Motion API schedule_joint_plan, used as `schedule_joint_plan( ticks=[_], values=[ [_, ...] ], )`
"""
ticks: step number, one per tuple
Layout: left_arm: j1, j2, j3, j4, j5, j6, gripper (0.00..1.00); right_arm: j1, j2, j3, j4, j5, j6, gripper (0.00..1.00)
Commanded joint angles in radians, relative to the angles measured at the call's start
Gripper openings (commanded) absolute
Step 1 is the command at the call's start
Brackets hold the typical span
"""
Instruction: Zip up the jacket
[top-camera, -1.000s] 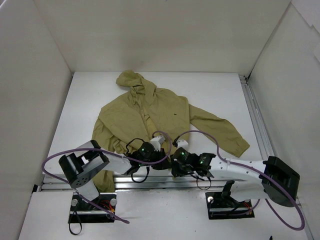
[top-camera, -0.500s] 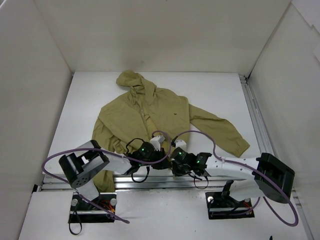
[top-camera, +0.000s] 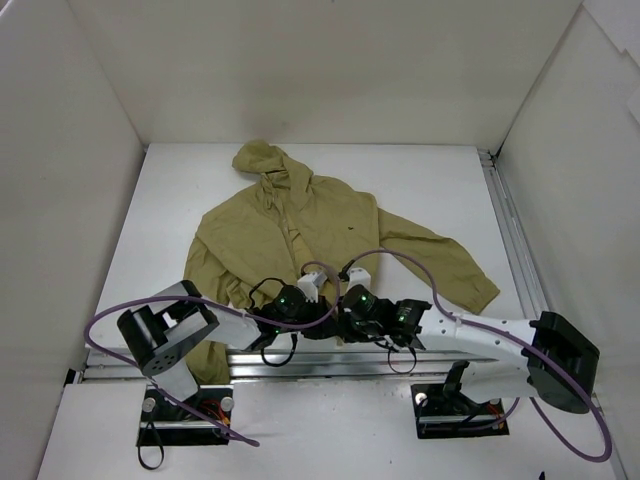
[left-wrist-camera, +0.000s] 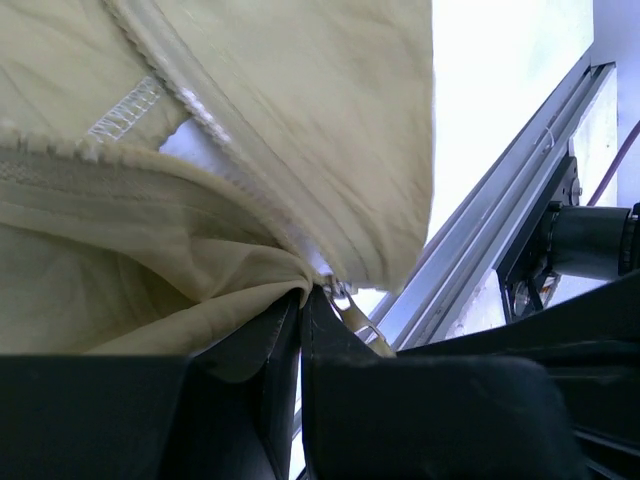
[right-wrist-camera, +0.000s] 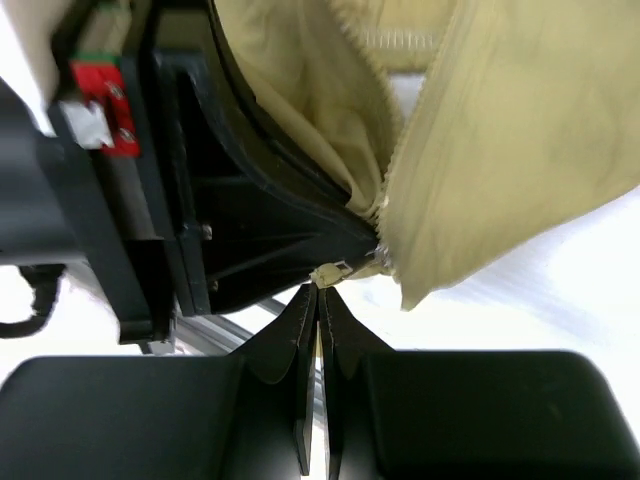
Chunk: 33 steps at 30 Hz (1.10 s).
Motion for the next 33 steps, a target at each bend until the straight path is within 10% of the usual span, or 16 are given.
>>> schedule_joint_plan(
  ticks=[1, 33],
  values=[
    [0.016, -0.025, -0.019, 0.029, -0.020, 0.003, 0.00, -0.024, -0.018, 0.071, 0.015, 0.043, -0.014, 0.00],
    [0.025, -0.056, -0.057, 0.104, -0.012, -0.005, 0.00, -0.117, 0.289, 0.278, 0.060, 0.129, -0.010, 0.00]
  ],
)
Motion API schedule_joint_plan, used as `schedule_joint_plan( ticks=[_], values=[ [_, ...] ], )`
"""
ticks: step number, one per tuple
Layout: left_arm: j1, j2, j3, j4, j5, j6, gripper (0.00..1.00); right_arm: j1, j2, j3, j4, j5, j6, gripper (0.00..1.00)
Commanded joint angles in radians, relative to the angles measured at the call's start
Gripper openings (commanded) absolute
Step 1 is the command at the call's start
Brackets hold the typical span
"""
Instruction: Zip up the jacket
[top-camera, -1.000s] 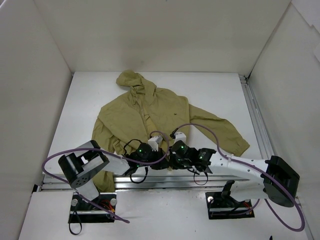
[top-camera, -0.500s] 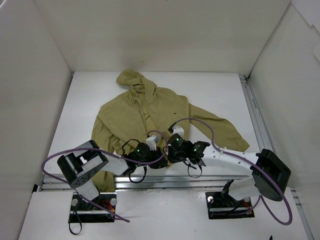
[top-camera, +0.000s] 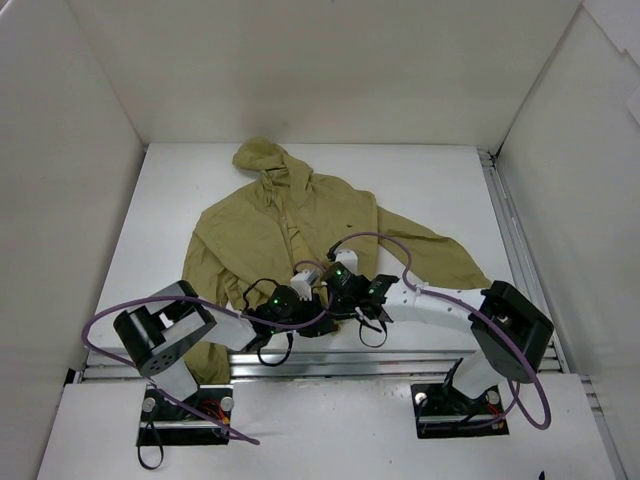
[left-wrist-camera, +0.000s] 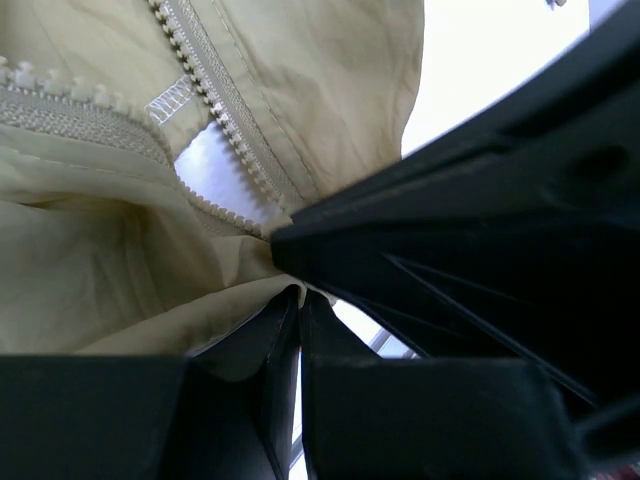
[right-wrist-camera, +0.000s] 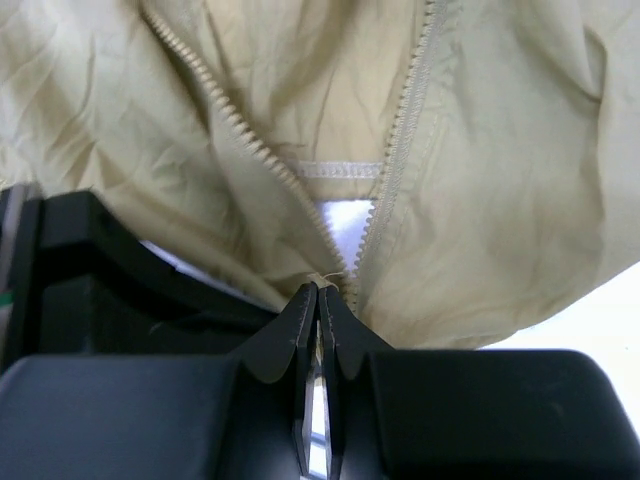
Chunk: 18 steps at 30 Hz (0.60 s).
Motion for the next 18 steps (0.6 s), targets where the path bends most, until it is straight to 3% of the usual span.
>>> schedule_joint_plan(
  ticks=[1, 3, 4, 8, 11, 18],
  values=[
    [0.001, -0.044, -0.011, 0.045, 0.004, 0.001, 0.00, -0.021, 0.004, 0.060, 0.087, 0.073, 0.012, 0.02],
    [0.011, -0.046, -0.011, 0.045, 0.004, -0.007, 0.00, -0.036, 0.003, 0.064, 0.087, 0.084, 0.004, 0.06],
    [0.011, -0.046, -0.010, 0.045, 0.005, -0.011, 0.00, -0.047, 0.000, 0.066, 0.086, 0.086, -0.002, 0.15],
    [0.020, -0.040, 0.003, 0.046, 0.001, -0.031, 0.00, -0.079, -0.014, 0.090, 0.086, 0.080, -0.029, 0.30],
    [0.029, -0.028, 0.027, 0.048, 0.002, -0.048, 0.00, -0.110, -0.019, 0.115, 0.082, 0.084, -0.059, 0.37],
    [0.029, 0.017, 0.085, 0.060, -0.002, -0.097, 0.00, -0.181, -0.178, 0.046, 0.040, 0.061, -0.071, 0.36]
  ],
)
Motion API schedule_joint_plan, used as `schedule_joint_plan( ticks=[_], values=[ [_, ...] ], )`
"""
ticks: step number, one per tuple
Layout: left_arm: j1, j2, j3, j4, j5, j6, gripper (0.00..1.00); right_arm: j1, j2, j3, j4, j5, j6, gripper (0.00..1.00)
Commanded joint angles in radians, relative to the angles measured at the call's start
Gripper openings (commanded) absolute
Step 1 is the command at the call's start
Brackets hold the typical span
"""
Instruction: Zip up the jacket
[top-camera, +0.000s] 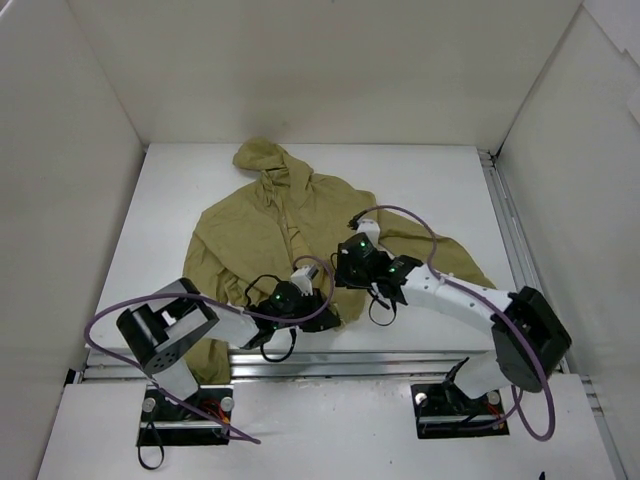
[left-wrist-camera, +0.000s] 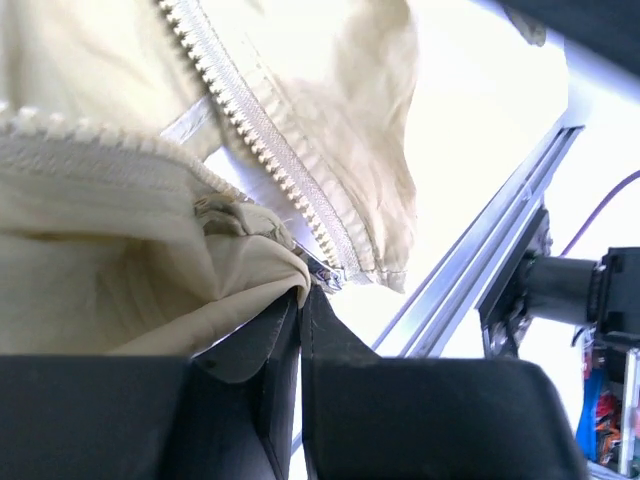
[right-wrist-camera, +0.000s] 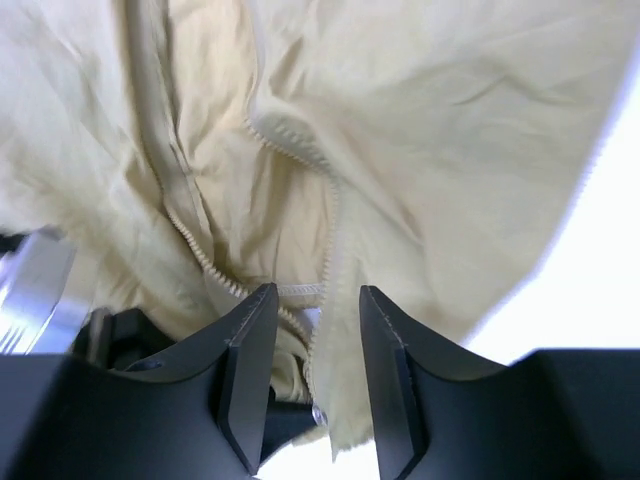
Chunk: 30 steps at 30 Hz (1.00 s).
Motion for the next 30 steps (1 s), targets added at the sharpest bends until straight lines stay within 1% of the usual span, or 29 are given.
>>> schedule_joint_plan(
  ticks=[1, 5, 6, 7, 8, 10, 14, 17, 20, 23, 29, 30],
  values=[
    [0.007, 0.010, 0.057, 0.082, -0.002, -0.054, 0.00, -0.024, -0.182, -0.061, 0.009, 0.012, -0.002, 0.35],
    [0.007, 0.082, 0.085, 0.155, 0.027, -0.114, 0.00, -0.033, -0.308, -0.158, 0.004, -0.035, 0.024, 0.32],
    [0.007, 0.096, 0.086, 0.195, 0.032, -0.128, 0.00, -0.035, -0.326, -0.172, 0.002, -0.064, 0.026, 0.31],
    [0.016, 0.121, 0.086, 0.215, 0.039, -0.155, 0.00, -0.035, -0.361, -0.199, -0.001, -0.075, 0.026, 0.29],
    [0.016, 0.133, 0.085, 0.264, 0.042, -0.166, 0.00, -0.036, -0.378, -0.213, -0.004, -0.095, 0.029, 0.27],
    [0.016, 0.165, 0.079, 0.308, 0.047, -0.207, 0.00, -0.036, -0.421, -0.250, -0.004, -0.109, 0.030, 0.23],
    [0.016, 0.176, 0.065, 0.388, 0.044, -0.241, 0.00, -0.036, -0.458, -0.294, -0.004, -0.149, 0.007, 0.20],
    [0.016, 0.153, 0.060, 0.378, 0.035, -0.240, 0.00, -0.036, -0.465, -0.319, -0.001, -0.156, -0.012, 0.21],
    [0.016, 0.129, 0.063, 0.353, 0.021, -0.231, 0.00, -0.036, -0.457, -0.337, 0.004, -0.158, -0.029, 0.25],
    [0.016, 0.118, 0.068, 0.344, 0.018, -0.232, 0.00, -0.038, -0.446, -0.353, 0.015, -0.164, -0.042, 0.27],
    [0.016, 0.115, 0.072, 0.365, 0.016, -0.247, 0.00, -0.038, -0.437, -0.389, 0.076, -0.179, -0.039, 0.26],
    [0.016, 0.113, 0.074, 0.362, 0.018, -0.247, 0.00, -0.036, -0.429, -0.393, 0.081, -0.204, -0.037, 0.25]
  ],
)
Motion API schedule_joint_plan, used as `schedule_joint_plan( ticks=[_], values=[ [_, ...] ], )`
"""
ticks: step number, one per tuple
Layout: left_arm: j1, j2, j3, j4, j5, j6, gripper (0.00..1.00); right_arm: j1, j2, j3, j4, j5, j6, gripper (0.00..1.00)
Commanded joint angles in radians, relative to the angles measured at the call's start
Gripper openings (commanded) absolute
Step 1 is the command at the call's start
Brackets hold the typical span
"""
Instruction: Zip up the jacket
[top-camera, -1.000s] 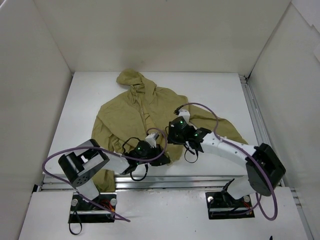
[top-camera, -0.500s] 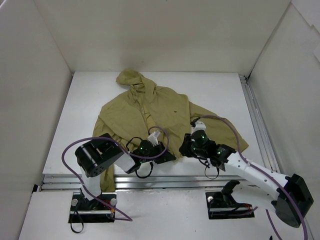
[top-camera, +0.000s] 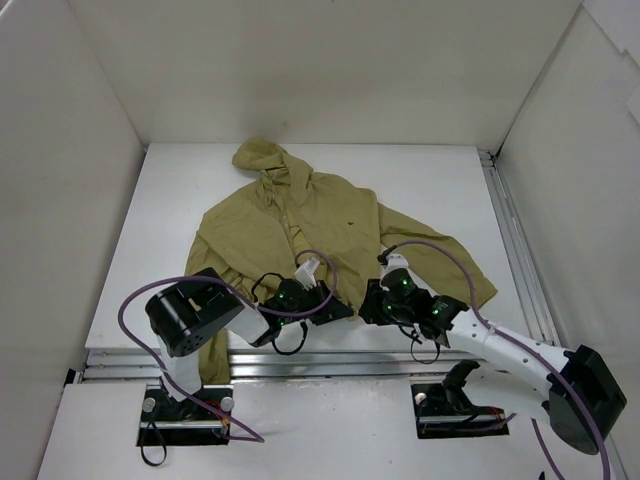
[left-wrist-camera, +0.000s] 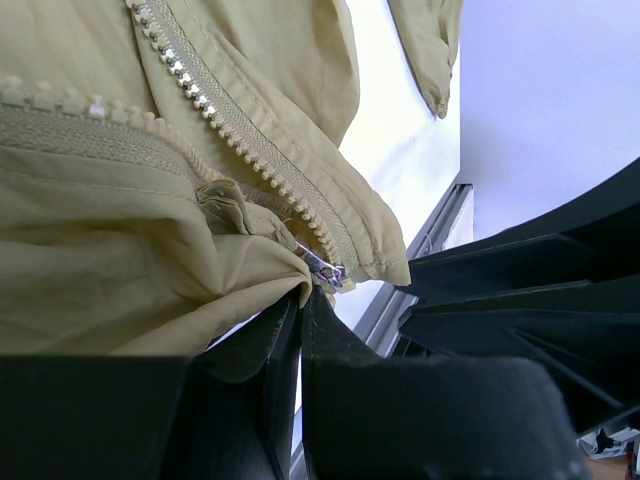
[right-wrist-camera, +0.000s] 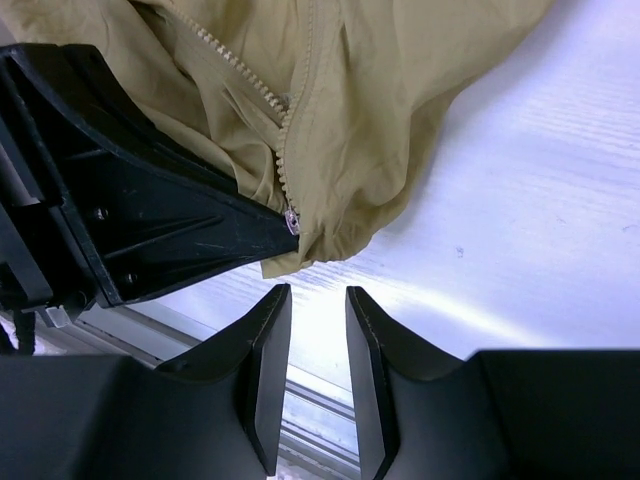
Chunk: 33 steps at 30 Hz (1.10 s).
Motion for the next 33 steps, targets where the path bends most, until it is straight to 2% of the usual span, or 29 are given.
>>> schedule_joint_plan(
  ticks=[1, 6, 19, 33],
  values=[
    [0.005, -0.061, 0.023, 0.089, -0.009, -0.016, 0.00, -0.004, 0.016, -0.002, 0.097, -0.037, -0.009, 0.25],
    [0.005, -0.063, 0.015, 0.110, -0.012, -0.025, 0.00, -0.004, 0.034, -0.026, 0.176, -0.077, 0.018, 0.23],
    [0.005, -0.093, 0.003, 0.124, -0.023, -0.025, 0.00, -0.011, 0.054, -0.058, 0.215, -0.071, 0.046, 0.22],
    [-0.004, -0.089, -0.008, 0.155, -0.024, -0.020, 0.00, -0.093, -0.024, -0.115, 0.270, -0.117, 0.107, 0.22]
  ],
)
